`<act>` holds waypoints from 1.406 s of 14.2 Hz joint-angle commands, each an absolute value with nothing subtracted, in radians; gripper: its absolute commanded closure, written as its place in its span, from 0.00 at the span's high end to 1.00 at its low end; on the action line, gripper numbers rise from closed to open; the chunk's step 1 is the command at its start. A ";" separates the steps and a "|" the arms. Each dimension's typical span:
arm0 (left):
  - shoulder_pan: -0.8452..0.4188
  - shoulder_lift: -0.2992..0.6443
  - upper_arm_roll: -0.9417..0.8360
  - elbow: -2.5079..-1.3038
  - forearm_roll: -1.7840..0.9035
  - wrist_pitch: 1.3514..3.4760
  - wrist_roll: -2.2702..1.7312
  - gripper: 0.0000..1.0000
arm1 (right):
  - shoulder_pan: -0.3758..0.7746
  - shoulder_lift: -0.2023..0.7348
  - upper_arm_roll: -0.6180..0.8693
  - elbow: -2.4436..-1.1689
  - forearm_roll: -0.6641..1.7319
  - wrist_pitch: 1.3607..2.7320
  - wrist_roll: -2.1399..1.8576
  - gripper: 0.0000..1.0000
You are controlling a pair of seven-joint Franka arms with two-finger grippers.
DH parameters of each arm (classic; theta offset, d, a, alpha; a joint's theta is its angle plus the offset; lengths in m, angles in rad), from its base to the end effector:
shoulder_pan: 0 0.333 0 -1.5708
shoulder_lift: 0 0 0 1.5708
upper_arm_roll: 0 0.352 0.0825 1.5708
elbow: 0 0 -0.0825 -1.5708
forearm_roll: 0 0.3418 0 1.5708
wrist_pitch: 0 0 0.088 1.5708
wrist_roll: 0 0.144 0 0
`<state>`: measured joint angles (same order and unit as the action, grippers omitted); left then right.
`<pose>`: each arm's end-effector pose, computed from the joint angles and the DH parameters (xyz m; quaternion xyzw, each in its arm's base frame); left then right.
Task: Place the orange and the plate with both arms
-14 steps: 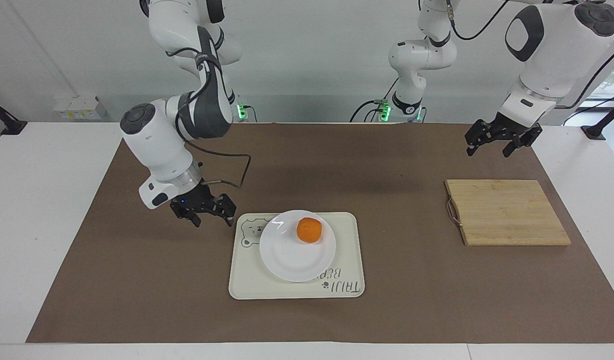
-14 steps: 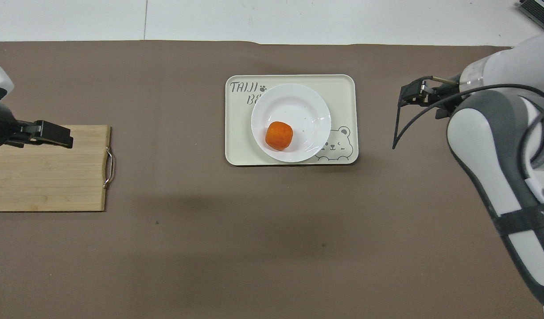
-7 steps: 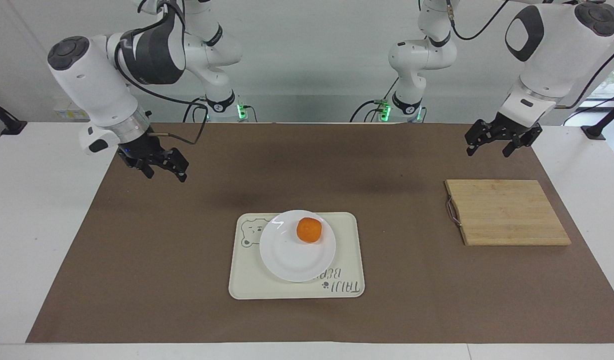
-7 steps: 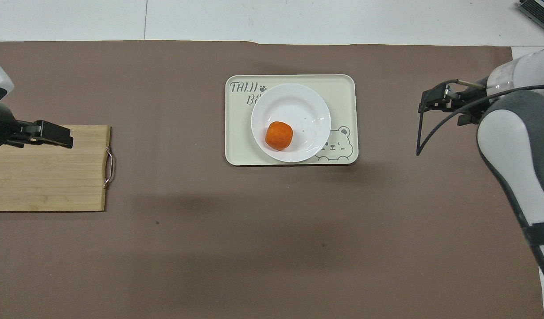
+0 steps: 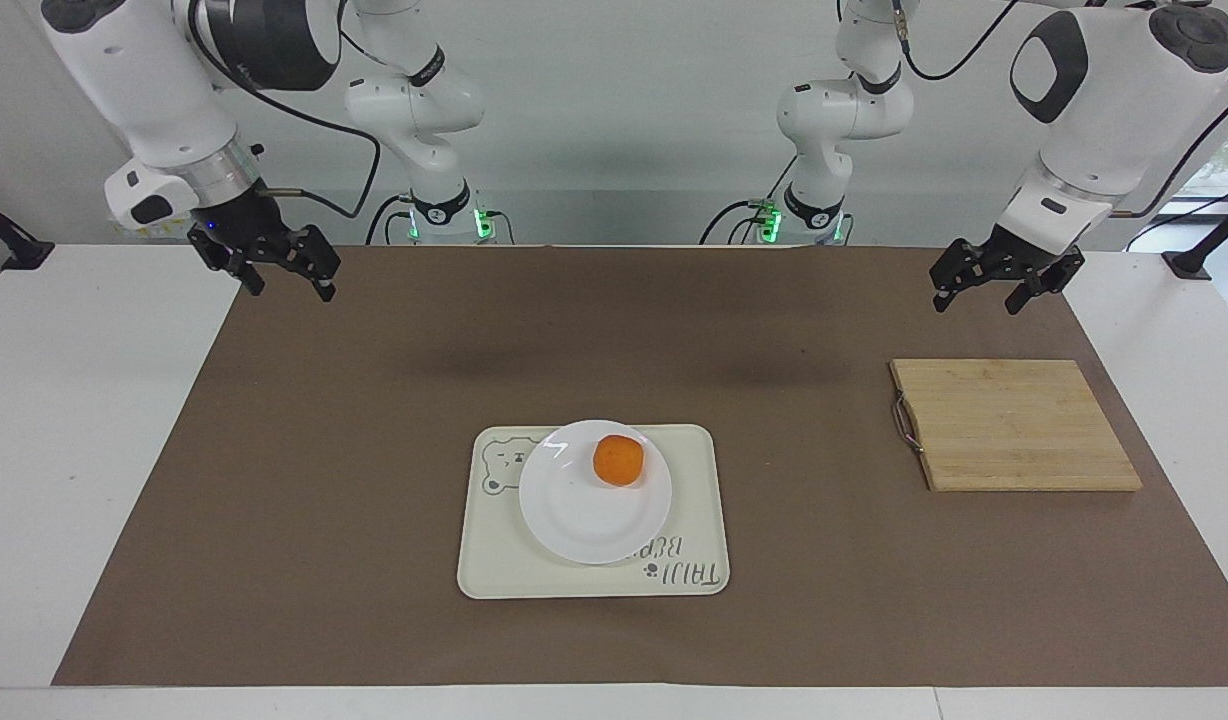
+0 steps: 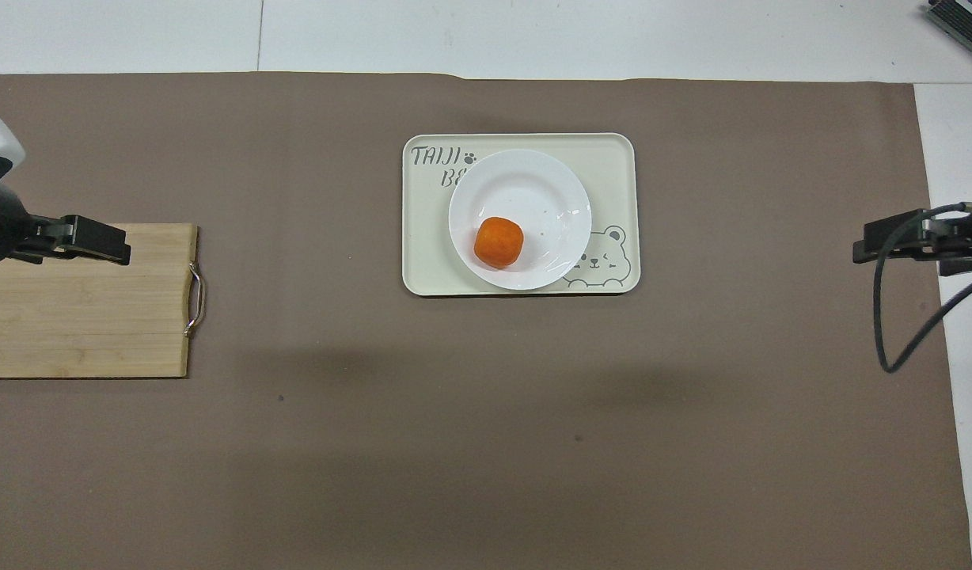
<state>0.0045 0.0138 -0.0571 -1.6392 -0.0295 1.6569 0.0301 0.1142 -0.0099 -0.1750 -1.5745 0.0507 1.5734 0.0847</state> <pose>0.5224 -0.0313 0.5944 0.9991 -0.0401 0.0018 0.0151 0.5091 -0.0242 0.6273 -0.9970 0.0726 -0.0040 0.0263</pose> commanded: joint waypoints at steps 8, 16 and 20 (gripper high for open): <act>0.011 0.011 -0.060 -1.626 -0.032 1.646 0.041 1.00 | 0.152 -0.070 -0.161 -1.601 0.008 1.571 0.009 1.00; 0.011 0.011 -0.060 -1.626 -0.032 1.646 0.043 1.00 | 0.158 -0.080 -0.160 -1.628 -0.038 1.598 -0.026 1.00; 0.011 0.011 -0.060 -1.626 -0.032 1.644 0.041 1.00 | 0.158 -0.083 -0.160 -1.631 -0.020 1.591 0.008 1.00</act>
